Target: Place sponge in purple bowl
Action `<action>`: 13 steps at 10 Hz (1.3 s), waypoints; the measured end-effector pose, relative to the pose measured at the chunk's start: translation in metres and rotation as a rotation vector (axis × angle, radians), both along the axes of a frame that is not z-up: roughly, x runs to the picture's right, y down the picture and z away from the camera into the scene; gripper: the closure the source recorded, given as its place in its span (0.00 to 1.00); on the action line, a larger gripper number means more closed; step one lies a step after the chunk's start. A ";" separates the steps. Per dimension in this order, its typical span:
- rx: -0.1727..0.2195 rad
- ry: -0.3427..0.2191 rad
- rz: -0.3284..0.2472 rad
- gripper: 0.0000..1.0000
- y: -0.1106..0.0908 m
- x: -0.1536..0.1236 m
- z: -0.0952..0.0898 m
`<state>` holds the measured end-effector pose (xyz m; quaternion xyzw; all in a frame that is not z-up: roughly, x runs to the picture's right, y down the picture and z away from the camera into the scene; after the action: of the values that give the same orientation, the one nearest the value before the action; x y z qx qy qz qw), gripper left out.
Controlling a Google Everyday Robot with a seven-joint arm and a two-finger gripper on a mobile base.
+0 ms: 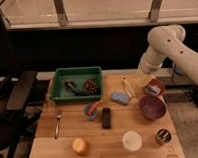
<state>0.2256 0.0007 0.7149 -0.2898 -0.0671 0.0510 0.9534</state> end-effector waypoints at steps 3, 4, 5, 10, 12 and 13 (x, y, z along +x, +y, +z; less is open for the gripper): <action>0.000 0.000 0.000 0.50 0.000 0.000 0.000; 0.000 0.001 0.001 0.50 0.000 0.001 0.000; 0.000 0.001 0.001 0.50 0.000 0.001 0.000; -0.004 -0.017 -0.002 0.50 0.002 -0.001 0.003; -0.018 -0.065 -0.018 0.50 0.005 -0.025 0.016; -0.026 -0.085 -0.026 0.50 0.007 -0.035 0.021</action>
<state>0.1901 0.0079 0.7364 -0.3049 -0.1031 0.0272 0.9464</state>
